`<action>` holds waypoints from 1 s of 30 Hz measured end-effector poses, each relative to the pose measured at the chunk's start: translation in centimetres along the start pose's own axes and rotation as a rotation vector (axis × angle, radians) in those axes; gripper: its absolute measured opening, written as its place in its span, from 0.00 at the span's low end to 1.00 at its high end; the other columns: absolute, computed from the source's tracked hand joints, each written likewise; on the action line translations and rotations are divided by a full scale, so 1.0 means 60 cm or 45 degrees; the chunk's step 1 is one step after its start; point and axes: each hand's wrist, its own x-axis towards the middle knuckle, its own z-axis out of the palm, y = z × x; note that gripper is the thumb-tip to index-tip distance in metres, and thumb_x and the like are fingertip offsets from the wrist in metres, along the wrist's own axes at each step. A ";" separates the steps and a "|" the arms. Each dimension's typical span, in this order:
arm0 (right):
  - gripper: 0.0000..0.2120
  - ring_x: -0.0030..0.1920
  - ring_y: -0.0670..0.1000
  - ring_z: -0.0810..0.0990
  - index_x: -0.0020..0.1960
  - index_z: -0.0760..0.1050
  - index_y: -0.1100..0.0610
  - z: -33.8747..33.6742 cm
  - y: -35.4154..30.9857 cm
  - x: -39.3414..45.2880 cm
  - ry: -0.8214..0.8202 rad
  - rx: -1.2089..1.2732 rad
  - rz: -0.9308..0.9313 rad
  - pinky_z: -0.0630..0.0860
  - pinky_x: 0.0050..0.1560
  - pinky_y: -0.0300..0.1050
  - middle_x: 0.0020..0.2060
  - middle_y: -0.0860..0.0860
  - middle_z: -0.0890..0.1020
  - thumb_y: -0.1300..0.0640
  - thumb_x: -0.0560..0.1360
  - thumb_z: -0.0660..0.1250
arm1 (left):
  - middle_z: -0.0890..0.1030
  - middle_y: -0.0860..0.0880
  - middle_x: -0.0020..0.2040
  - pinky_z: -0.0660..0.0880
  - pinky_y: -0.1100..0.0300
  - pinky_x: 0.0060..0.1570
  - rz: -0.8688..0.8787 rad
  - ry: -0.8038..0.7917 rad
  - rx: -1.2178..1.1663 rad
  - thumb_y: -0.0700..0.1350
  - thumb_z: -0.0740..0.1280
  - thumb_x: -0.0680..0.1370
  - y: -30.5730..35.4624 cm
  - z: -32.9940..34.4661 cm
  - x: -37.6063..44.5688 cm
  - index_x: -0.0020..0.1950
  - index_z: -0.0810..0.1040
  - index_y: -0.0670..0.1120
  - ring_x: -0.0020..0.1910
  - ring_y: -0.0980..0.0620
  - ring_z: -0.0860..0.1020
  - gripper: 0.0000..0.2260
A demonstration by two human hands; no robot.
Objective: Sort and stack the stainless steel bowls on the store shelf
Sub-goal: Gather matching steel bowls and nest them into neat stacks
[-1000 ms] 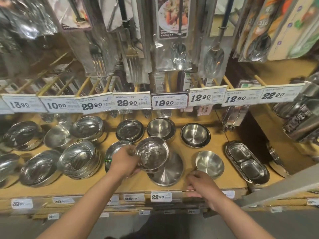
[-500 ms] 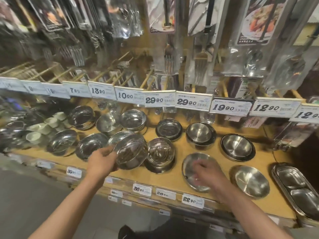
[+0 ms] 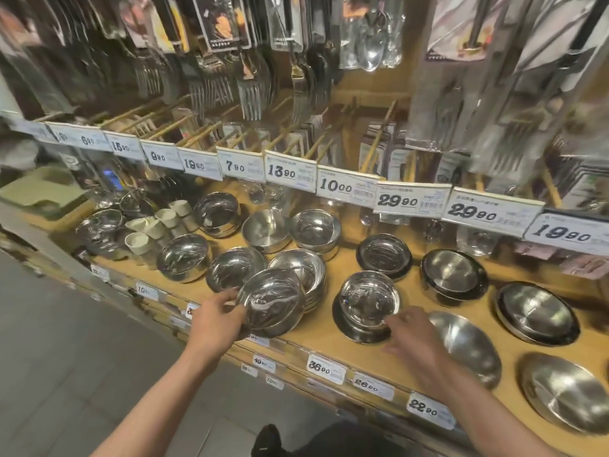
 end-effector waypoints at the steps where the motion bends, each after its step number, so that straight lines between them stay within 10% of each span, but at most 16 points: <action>1: 0.07 0.49 0.50 0.82 0.47 0.74 0.46 0.003 0.000 0.004 0.033 0.034 0.010 0.81 0.40 0.43 0.47 0.48 0.81 0.58 0.80 0.66 | 0.87 0.47 0.38 0.85 0.49 0.39 -0.004 -0.027 0.001 0.36 0.65 0.76 -0.004 -0.001 0.006 0.48 0.83 0.52 0.39 0.42 0.86 0.12; 6: 0.08 0.50 0.48 0.82 0.52 0.71 0.47 0.016 0.005 0.027 0.077 0.074 0.117 0.81 0.37 0.39 0.46 0.45 0.79 0.57 0.79 0.69 | 0.86 0.50 0.36 0.82 0.58 0.32 0.011 -0.097 0.018 0.36 0.66 0.77 -0.011 0.002 0.036 0.48 0.80 0.56 0.31 0.53 0.84 0.14; 12: 0.05 0.43 0.46 0.81 0.54 0.73 0.52 0.027 0.006 0.050 0.173 -0.113 0.114 0.74 0.29 0.29 0.46 0.50 0.82 0.57 0.80 0.67 | 0.87 0.47 0.40 0.85 0.45 0.42 -0.015 -0.171 0.042 0.36 0.66 0.77 -0.015 0.007 0.060 0.54 0.80 0.54 0.39 0.44 0.86 0.14; 17: 0.16 0.45 0.56 0.83 0.65 0.73 0.66 0.028 0.004 0.063 0.176 -0.223 0.170 0.83 0.42 0.45 0.57 0.63 0.81 0.62 0.79 0.66 | 0.86 0.55 0.38 0.84 0.55 0.36 -0.005 -0.200 -0.020 0.34 0.66 0.77 -0.018 0.009 0.073 0.48 0.79 0.58 0.35 0.54 0.85 0.17; 21: 0.13 0.29 0.41 0.79 0.63 0.75 0.64 0.027 0.000 0.067 0.272 -0.209 0.193 0.69 0.20 0.28 0.51 0.59 0.83 0.65 0.79 0.67 | 0.86 0.53 0.38 0.83 0.57 0.35 -0.007 -0.215 -0.045 0.33 0.65 0.77 -0.017 0.011 0.072 0.51 0.80 0.55 0.35 0.55 0.85 0.16; 30: 0.17 0.52 0.59 0.85 0.68 0.74 0.61 0.019 -0.015 0.042 0.198 0.024 0.141 0.83 0.35 0.42 0.61 0.61 0.80 0.60 0.80 0.68 | 0.85 0.46 0.42 0.80 0.63 0.32 -0.028 -0.195 -0.102 0.32 0.65 0.78 -0.016 0.011 0.068 0.56 0.80 0.50 0.33 0.57 0.84 0.14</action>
